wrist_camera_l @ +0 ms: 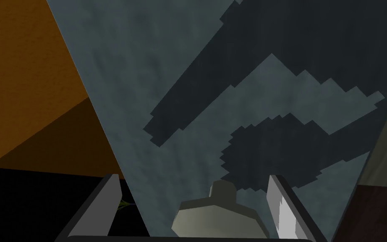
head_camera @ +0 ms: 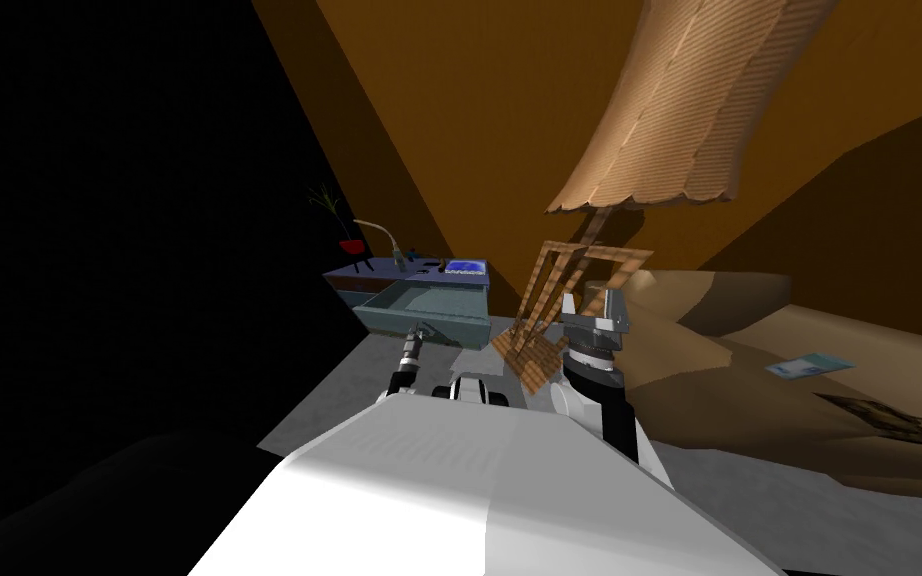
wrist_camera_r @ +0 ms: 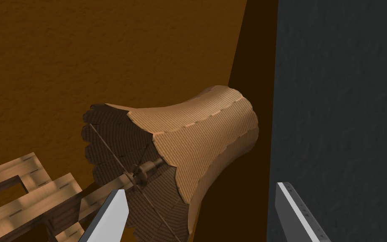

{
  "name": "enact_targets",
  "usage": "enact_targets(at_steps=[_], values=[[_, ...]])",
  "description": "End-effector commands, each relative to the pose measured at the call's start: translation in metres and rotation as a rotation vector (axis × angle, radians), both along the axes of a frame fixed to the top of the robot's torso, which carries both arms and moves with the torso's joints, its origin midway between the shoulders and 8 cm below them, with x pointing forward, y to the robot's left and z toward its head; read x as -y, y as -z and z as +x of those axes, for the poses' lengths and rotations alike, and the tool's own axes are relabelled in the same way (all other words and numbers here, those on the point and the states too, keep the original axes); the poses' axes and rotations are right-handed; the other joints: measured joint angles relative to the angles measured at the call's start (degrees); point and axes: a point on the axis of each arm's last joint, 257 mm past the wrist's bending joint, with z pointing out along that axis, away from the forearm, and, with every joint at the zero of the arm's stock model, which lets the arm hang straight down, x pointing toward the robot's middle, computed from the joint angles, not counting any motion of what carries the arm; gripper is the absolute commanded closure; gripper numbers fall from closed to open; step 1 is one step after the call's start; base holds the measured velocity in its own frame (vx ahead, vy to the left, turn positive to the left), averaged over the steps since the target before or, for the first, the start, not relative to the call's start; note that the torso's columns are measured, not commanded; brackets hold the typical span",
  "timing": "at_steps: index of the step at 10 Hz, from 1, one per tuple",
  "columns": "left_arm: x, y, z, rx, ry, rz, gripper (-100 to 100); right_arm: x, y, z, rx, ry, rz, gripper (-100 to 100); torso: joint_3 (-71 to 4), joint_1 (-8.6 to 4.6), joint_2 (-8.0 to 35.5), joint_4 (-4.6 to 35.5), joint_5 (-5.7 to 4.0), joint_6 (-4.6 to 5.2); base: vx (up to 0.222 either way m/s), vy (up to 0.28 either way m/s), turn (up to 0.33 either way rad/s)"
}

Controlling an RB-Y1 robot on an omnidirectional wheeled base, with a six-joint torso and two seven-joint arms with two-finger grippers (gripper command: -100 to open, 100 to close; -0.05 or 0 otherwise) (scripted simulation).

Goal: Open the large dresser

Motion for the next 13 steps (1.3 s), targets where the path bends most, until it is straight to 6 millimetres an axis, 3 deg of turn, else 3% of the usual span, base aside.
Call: enact_targets(at_steps=[1,8,9,10,13], values=[[-0.002,-0.013,0.004,-0.002,-0.001,-0.001,-100,0.0,0.0,0.0,0.0,0.0,0.0,0,0.0,0.0,0.0,0.1,-0.03,0.04,0.017,-0.01,-0.006],[-0.005,-0.041,0.004,-0.002,-0.002,0.0,-100,0.0,0.0,0.0,0.0,0.0,0.0,0,0.5,-0.31,1.0,0.7,-0.43,-0.07,0.0,-0.004,-0.007],[-0.004,-0.023,-0.001,-0.045,-0.004,-0.008,-100,0.0,0.0,0.0,0.0,0.0,0.0,0,0.5,-0.39,1.1,0.8,-0.53,-0.09,0.006,0.001,-0.001],[-0.004,-0.019,-0.002,-0.056,-0.005,-0.009,0,0.0,0.0,0.0,0.0,0.0,0.0,0,0.5,-0.34,1.0,0.6,-0.37,-0.04,0.005,0.003,0.003],[-0.006,-0.01,-0.005,-0.08,-0.009,-0.011,0,0.0,0.0,0.0,0.0,0.0,0.0,0,0.3,-0.11,0.5,0.3,-0.11,0.04,0.0,0.0,0.0]])
